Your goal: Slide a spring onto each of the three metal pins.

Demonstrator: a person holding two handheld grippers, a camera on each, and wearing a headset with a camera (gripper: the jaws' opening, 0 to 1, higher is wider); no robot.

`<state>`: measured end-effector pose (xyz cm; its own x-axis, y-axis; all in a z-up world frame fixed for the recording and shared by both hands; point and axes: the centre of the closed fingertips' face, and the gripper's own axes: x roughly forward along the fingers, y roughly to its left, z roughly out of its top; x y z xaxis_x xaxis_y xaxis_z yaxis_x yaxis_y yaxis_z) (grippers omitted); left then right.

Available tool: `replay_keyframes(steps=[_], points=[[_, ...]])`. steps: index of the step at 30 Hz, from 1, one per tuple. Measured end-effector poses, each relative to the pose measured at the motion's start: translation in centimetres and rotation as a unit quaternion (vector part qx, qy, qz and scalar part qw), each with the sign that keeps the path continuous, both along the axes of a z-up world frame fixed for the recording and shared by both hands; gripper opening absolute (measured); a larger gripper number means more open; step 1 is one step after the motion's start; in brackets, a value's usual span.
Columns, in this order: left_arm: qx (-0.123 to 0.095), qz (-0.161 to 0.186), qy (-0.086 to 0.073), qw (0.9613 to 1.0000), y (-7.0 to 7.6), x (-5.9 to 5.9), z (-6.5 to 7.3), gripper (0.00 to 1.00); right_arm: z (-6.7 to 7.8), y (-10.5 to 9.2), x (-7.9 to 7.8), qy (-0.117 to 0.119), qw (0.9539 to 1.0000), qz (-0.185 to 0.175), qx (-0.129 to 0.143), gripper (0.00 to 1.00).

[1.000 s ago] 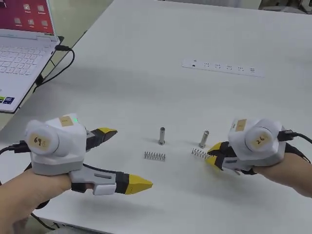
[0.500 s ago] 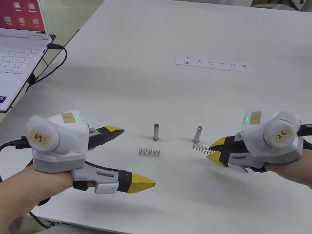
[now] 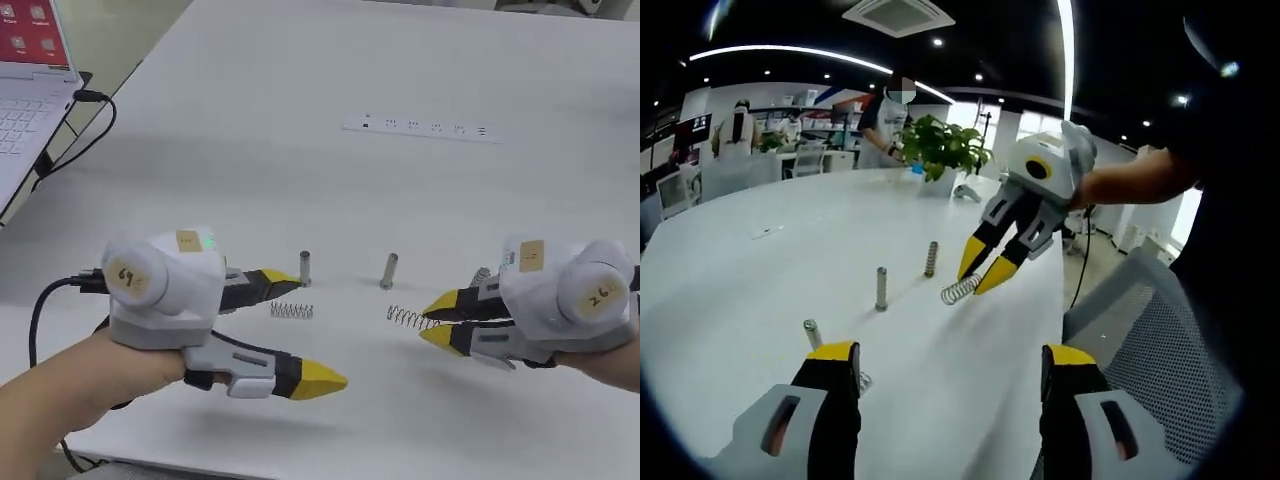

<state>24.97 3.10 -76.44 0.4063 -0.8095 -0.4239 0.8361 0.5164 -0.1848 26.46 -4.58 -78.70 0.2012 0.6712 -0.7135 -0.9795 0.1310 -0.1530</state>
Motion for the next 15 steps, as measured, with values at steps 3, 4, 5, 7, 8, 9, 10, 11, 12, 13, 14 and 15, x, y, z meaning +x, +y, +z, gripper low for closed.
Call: replay_keyframes(steps=[3,4,5,7,8,9,10,11,12,13,14,15], points=[[0.006,-0.008,-0.004,0.9999,-0.6,0.5,-0.1,0.64,0.4,0.4,-0.3,-0.004,0.9999,0.011,-0.002,0.08],[0.006,-0.011,-0.004,0.9999,-0.8,0.5,-0.1,0.63,0.5,0.5,-0.4,-0.005,0.9999,0.014,-0.002,0.08],[0.007,-0.014,-0.006,0.9999,-1.0,0.6,0.0,0.62,0.7,0.8,-0.5,-0.006,0.9998,0.019,-0.001,0.08],[0.005,-0.018,-0.008,0.9998,-1.5,0.8,0.1,0.59,1.0,1.1,-0.7,-0.008,0.9996,0.025,0.0,0.08],[0.004,-0.021,-0.009,0.9997,-1.8,0.9,0.1,0.57,1.0,1.3,-0.8,-0.009,0.9995,0.03,0.0,0.08],[0.003,-0.023,-0.009,0.9997,-2.0,0.9,0.2,0.55,1.1,1.5,-0.9,-0.01,0.9993,0.035,0.0,0.08],[0.001,-0.028,-0.009,0.9996,-2.3,0.9,0.2,0.53,1.1,1.7,-1.0,-0.011,0.9992,0.038,0.0,0.08],[0.001,-0.03,-0.008,0.9995,-2.5,0.9,0.1,0.5,1.2,1.8,-1.0,-0.011,0.9991,0.042,0.0,0.08],[0.001,-0.034,-0.008,0.9994,-2.7,0.8,0.1,0.49,1.2,1.9,-1.1,-0.013,0.9988,0.046,0.0,0.08],[0.001,-0.037,-0.008,0.9993,-3.0,0.8,0.0,0.47,1.2,2.0,-1.2,-0.014,0.9988,0.048,0.0,0.08],[0.001,-0.04,-0.009,0.9992,-3.2,0.7,0.0,0.45,1.3,2.1,-1.3,-0.013,0.9987,0.05,0.001,0.08],[0.0,-0.04,-0.011,0.9991,-3.4,0.7,0.0,0.43,1.3,2.1,-1.4,-0.012,0.9986,0.052,0.003,0.08]])
